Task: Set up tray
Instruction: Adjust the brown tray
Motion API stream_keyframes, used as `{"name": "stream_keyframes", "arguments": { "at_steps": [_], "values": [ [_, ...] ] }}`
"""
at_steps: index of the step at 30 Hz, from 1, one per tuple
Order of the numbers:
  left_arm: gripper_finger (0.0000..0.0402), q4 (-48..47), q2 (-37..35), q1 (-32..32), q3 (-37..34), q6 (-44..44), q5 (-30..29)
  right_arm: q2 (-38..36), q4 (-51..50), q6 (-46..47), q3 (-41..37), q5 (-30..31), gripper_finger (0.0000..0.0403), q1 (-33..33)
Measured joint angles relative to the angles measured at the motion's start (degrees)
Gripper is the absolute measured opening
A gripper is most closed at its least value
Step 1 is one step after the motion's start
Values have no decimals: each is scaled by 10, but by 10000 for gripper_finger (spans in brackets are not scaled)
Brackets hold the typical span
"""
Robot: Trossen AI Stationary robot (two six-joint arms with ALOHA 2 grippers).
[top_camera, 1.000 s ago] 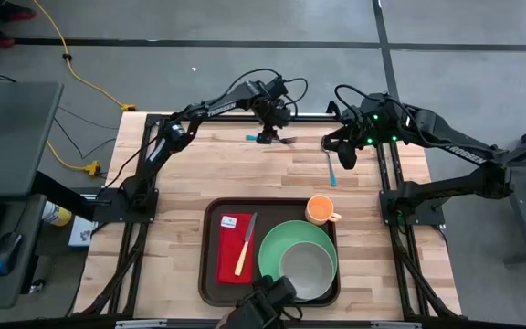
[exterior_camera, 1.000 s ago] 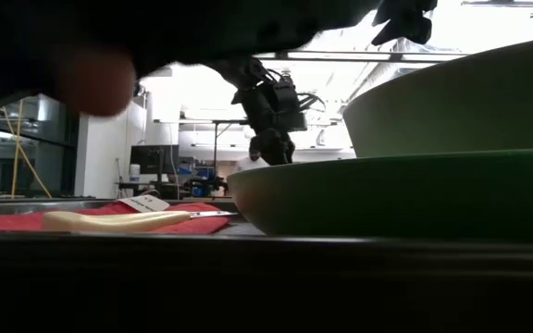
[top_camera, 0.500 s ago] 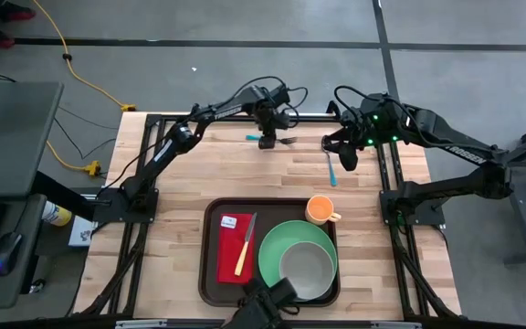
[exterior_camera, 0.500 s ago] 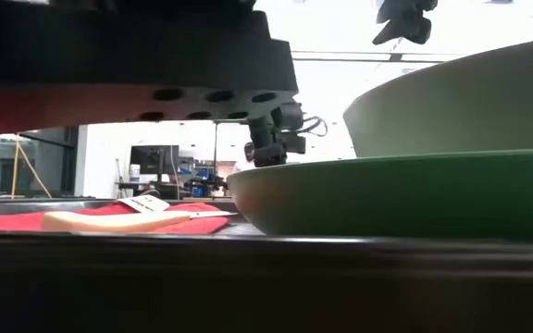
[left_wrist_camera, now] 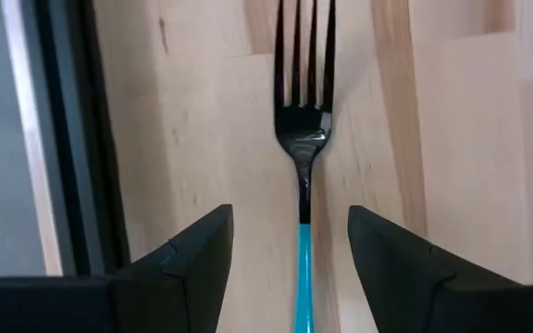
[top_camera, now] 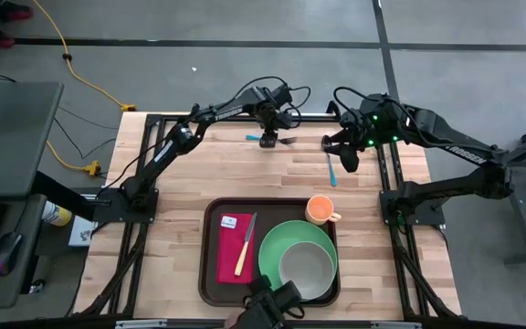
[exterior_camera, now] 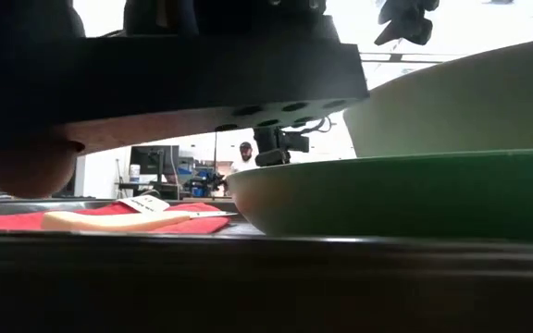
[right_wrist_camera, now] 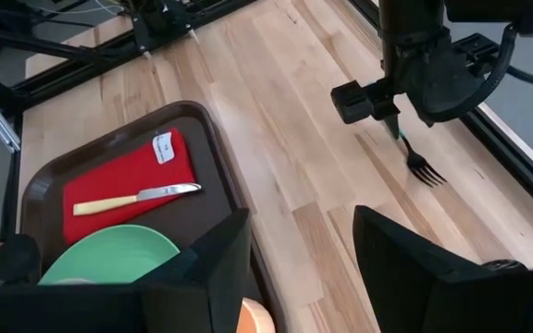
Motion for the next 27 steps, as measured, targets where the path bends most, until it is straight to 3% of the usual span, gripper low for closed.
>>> {"name": "stream_keyframes", "arguments": {
  "at_steps": [5,13,23,27],
  "values": [
    [244,2,1,0,0,2,5,0,0,-3,0,0,169,0],
    [244,6,1,1,0,-15,73,0,0,-4,0,0,169,0],
    [244,8,1,14,-1,-95,58,0,0,-1,0,0,169,0],
    [244,17,-3,12,-1,-123,107,0,0,3,0,0,169,0]
  ]
}}
